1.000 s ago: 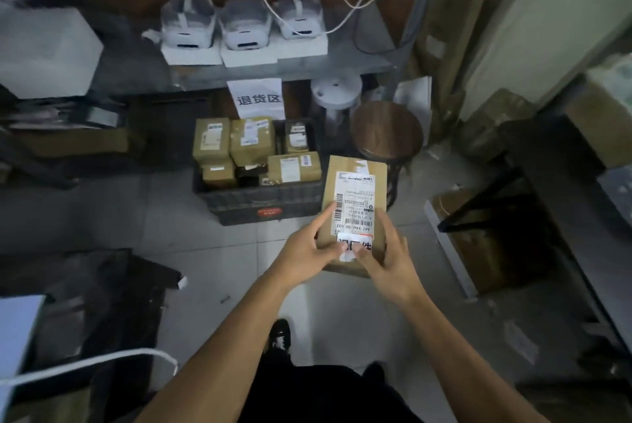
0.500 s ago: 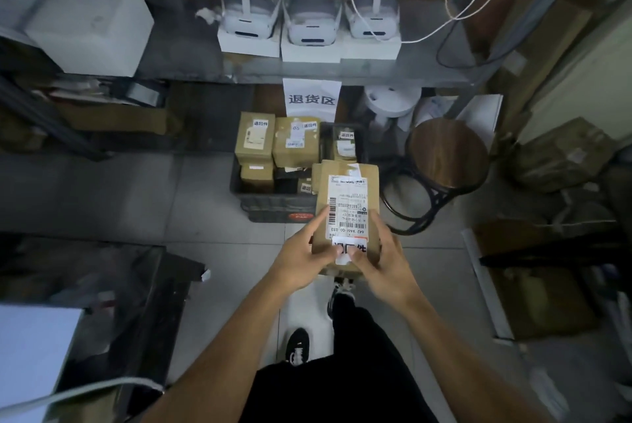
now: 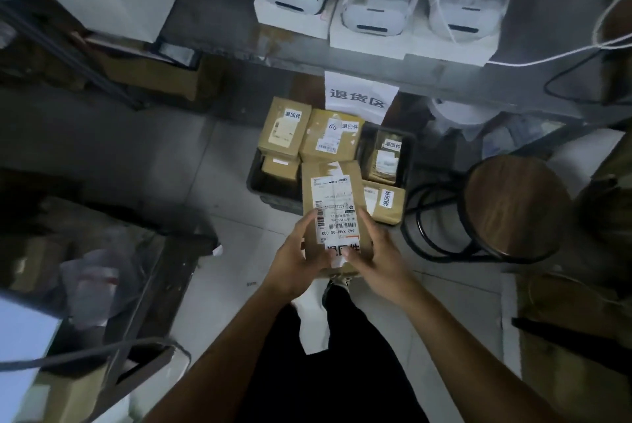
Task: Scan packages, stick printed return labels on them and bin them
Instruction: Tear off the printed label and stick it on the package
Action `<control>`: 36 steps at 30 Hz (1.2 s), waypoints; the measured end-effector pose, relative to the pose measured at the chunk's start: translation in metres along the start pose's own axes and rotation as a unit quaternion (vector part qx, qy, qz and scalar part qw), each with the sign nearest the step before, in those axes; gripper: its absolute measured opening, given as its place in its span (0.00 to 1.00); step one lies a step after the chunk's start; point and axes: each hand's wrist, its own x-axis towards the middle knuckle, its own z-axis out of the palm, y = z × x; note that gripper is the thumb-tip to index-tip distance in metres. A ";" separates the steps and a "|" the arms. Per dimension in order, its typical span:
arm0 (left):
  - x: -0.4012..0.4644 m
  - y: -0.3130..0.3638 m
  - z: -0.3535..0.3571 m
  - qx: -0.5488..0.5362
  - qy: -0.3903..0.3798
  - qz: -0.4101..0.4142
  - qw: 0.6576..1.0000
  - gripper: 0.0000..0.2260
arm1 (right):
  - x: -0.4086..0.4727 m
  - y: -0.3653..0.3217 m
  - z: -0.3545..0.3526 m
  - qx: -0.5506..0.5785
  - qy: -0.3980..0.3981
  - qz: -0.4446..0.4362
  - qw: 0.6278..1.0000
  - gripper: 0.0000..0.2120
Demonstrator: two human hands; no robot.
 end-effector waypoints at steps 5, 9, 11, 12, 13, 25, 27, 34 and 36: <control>0.028 -0.008 -0.010 -0.097 0.055 -0.061 0.992 0.36 | 0.065 -0.011 -0.004 -0.056 -0.110 -0.029 0.992 0.38; 0.070 -0.035 -0.016 -0.182 0.102 -0.069 0.976 0.35 | 0.137 -0.014 0.007 -0.123 -0.191 -0.037 0.973 0.38; 0.096 -0.055 -0.015 -0.197 0.131 -0.076 0.969 0.36 | 0.175 -0.009 0.019 -0.150 -0.225 -0.049 0.961 0.39; 0.110 -0.066 -0.014 -0.210 0.145 -0.079 0.964 0.36 | 0.195 -0.003 0.026 -0.159 -0.240 -0.056 0.956 0.40; 0.125 -0.078 -0.012 -0.218 0.162 -0.085 0.959 0.37 | 0.215 0.004 0.033 -0.167 -0.255 -0.062 0.950 0.40; 0.299 -0.199 0.013 -0.271 0.285 -0.095 0.914 0.40 | 0.409 0.083 0.094 -0.262 -0.315 -0.143 0.901 0.38; 0.317 -0.206 0.016 -0.250 0.303 -0.111 0.913 0.40 | 0.432 0.092 0.102 -0.288 -0.298 -0.174 0.893 0.38; 0.354 -0.203 0.020 -0.207 0.350 -0.177 0.897 0.42 | 0.482 0.106 0.116 -0.347 -0.311 -0.205 0.861 0.41; 0.354 -0.200 0.022 -0.190 0.348 -0.201 0.896 0.41 | 0.480 0.109 0.118 -0.388 -0.295 -0.231 0.842 0.42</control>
